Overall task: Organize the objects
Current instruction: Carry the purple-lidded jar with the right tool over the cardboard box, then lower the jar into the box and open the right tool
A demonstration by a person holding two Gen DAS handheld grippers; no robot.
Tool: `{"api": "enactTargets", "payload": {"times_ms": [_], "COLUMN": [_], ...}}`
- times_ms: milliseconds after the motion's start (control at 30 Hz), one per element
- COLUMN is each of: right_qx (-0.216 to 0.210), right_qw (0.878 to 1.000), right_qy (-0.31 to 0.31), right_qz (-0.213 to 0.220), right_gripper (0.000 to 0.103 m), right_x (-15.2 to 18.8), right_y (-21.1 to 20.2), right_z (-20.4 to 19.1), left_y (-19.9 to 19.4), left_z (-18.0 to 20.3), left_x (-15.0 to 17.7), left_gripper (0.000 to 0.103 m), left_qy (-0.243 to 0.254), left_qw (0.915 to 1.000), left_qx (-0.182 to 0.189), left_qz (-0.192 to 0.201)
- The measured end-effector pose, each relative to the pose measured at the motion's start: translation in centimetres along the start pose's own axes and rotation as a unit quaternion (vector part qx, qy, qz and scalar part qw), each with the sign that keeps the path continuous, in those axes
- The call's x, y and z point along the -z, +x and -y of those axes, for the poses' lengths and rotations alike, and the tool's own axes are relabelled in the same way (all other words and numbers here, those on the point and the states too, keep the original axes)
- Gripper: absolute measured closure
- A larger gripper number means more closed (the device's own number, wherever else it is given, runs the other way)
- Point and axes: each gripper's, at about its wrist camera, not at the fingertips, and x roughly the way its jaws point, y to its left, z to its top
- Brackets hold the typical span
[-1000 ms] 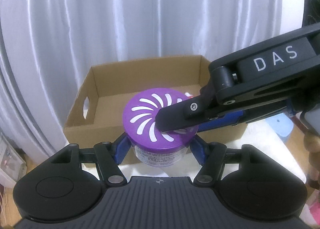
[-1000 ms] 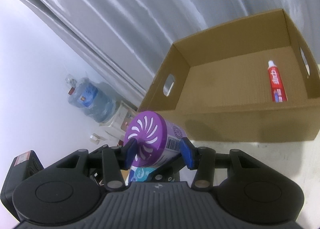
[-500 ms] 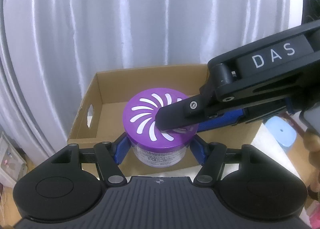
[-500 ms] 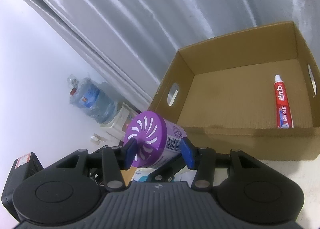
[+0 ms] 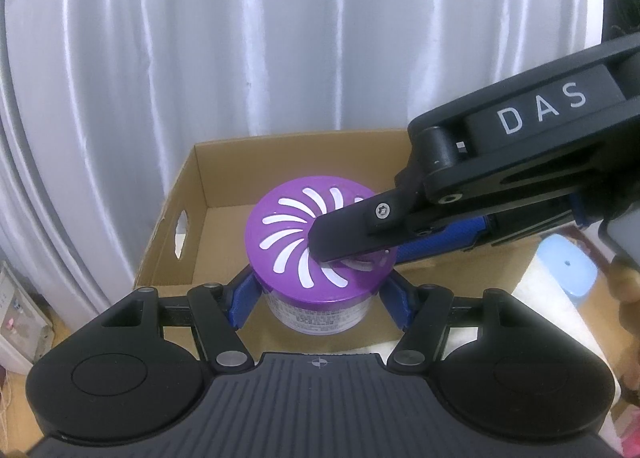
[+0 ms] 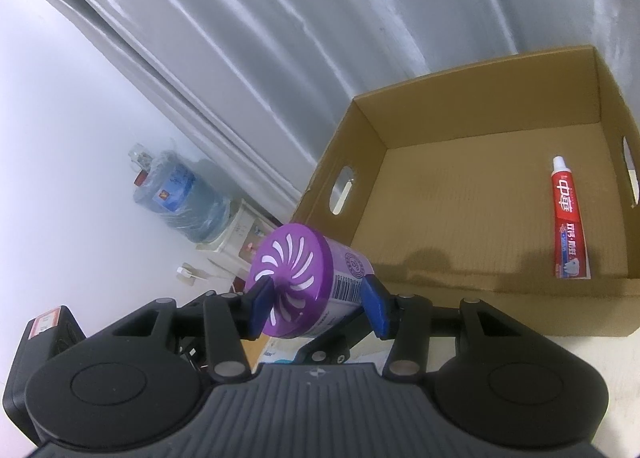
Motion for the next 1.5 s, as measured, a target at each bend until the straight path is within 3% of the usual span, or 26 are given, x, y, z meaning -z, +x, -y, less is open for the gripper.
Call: {"api": "enactTargets", "payload": {"times_ms": [1000,1233,1500], "right_qx": [0.002,0.005,0.005], "right_qw": [1.0,1.0,0.998], "right_qy": [0.021,0.023,0.052], "right_qz": [-0.002,-0.005,-0.033], "right_gripper": [0.05,0.05,0.05], "right_x": [-1.6,-5.4,-11.8], "right_y": [1.1,2.6,7.8], "right_z": [1.9,2.4,5.4], "left_y": [0.9,3.7,10.2], "left_z": [0.4,-1.3,-3.8], "left_x": [-1.1,-4.7,-8.3], "left_gripper": [0.038,0.038,0.038], "left_qy": [0.021,0.029,0.024], "left_qw": [0.9996,0.9987,0.9956], "left_qx": [0.012,0.028,0.032], "left_qz": [-0.017,-0.031,-0.085]}}
